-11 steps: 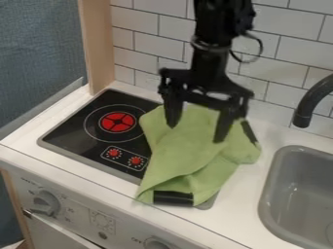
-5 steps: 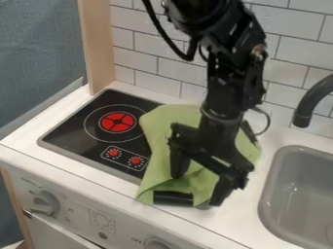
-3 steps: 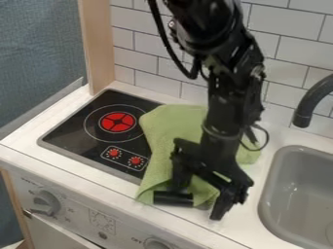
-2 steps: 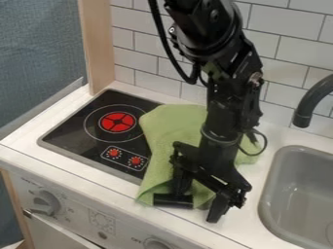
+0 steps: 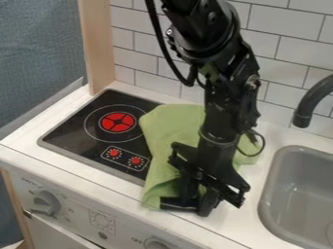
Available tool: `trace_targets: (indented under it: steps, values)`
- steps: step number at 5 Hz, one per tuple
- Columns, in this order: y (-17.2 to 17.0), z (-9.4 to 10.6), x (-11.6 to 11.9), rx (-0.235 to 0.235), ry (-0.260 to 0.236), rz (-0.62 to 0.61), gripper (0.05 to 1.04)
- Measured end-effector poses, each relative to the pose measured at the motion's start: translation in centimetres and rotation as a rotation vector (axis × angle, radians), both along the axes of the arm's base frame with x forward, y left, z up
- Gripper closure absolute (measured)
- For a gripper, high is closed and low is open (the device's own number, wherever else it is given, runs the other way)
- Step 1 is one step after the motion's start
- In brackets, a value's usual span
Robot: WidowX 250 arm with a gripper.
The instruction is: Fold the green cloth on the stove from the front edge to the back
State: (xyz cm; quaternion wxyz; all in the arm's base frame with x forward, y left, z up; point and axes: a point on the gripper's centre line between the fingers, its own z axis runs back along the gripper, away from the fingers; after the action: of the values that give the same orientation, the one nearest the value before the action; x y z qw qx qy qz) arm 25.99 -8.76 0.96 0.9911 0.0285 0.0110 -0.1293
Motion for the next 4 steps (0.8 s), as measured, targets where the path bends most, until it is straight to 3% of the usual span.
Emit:
trace_targets:
  steps: [2,3,4]
  values:
    - [0.03,0.07,0.0,0.009,-0.007,0.013,0.986]
    - [0.14,0.17,-0.12,0.012,-0.009,0.021,1.031]
    - [-0.2,0.5,-0.53,-0.015,0.003,-0.004,1.033]
